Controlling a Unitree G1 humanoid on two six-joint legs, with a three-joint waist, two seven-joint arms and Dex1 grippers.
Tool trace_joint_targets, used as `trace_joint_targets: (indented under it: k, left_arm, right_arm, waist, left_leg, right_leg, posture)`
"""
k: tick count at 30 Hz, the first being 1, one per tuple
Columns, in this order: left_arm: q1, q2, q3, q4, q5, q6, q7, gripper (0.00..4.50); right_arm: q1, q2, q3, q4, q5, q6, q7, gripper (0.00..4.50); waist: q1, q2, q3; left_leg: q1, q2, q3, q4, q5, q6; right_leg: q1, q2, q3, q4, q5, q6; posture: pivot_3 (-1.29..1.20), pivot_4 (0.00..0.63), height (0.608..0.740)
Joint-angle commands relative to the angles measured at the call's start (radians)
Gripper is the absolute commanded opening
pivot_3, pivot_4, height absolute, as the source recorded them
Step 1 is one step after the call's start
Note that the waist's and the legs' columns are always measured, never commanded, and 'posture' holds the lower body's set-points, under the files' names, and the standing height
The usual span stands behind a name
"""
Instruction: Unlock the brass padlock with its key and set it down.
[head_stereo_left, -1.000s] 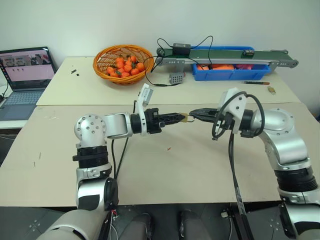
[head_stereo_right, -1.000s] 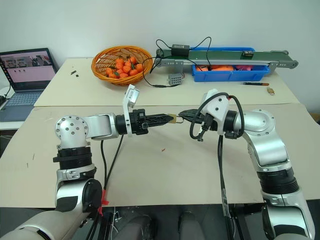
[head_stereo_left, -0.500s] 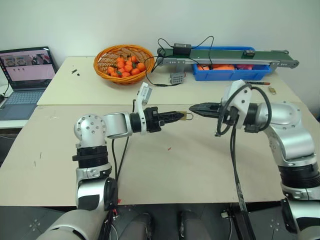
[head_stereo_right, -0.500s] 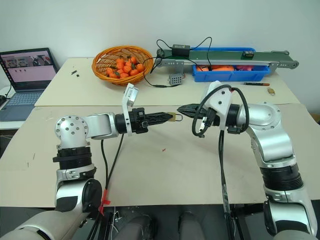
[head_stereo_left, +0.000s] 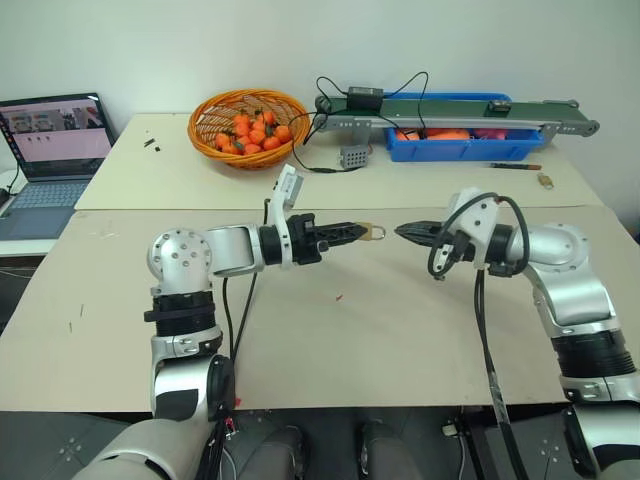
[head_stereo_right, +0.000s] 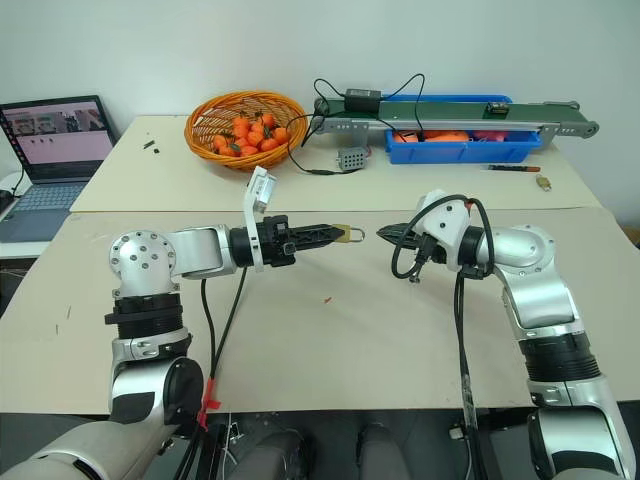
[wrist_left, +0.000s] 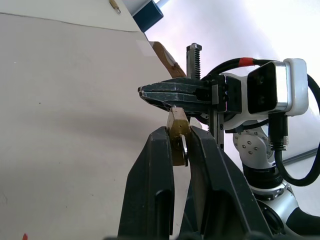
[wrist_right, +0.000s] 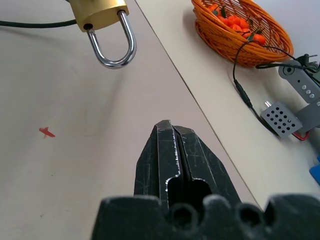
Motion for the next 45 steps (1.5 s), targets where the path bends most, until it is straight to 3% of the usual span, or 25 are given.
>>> trace_joint_targets:
  k: [1, 21, 45]
  left_arm:
    - [-0.018, 0.008, 0.007, -0.009, -0.013, -0.016, -0.009, 0.04]
    - [-0.014, 0.004, 0.000, -0.010, -0.014, -0.021, -0.016, 0.04]
    - [-0.005, -0.002, 0.001, -0.016, -0.015, -0.021, -0.011, 0.04]
  right_arm:
    - [-0.014, 0.004, -0.003, -0.035, 0.003, -0.026, 0.003, 0.06]
    - [-0.013, -0.009, -0.031, -0.205, 0.108, 0.130, 0.026, 0.06]
    - [-0.090, -0.036, -0.047, -0.195, 0.145, 0.172, 0.043, 0.06]
  waist:
    - [0.001, 0.000, 0.000]
    - [0.005, 0.000, 0.000]
    - [0.006, 0.000, 0.000]
  left_leg:
    - [0.000, 0.000, 0.000, 0.000, 0.000, 0.000]
    - [0.000, 0.000, 0.000, 0.000, 0.000, 0.000]
    - [0.000, 0.000, 0.000, 0.000, 0.000, 0.000]
  right_leg:
    - [0.000, 0.000, 0.000, 0.000, 0.000, 0.000]
    - [0.000, 0.000, 0.000, 0.000, 0.000, 0.000]
    - [0.000, 0.000, 0.000, 0.000, 0.000, 0.000]
  posture:
    - [0.00, 0.150, 0.740]
    - [0.00, 0.150, 0.740]
    - [0.00, 0.150, 0.740]
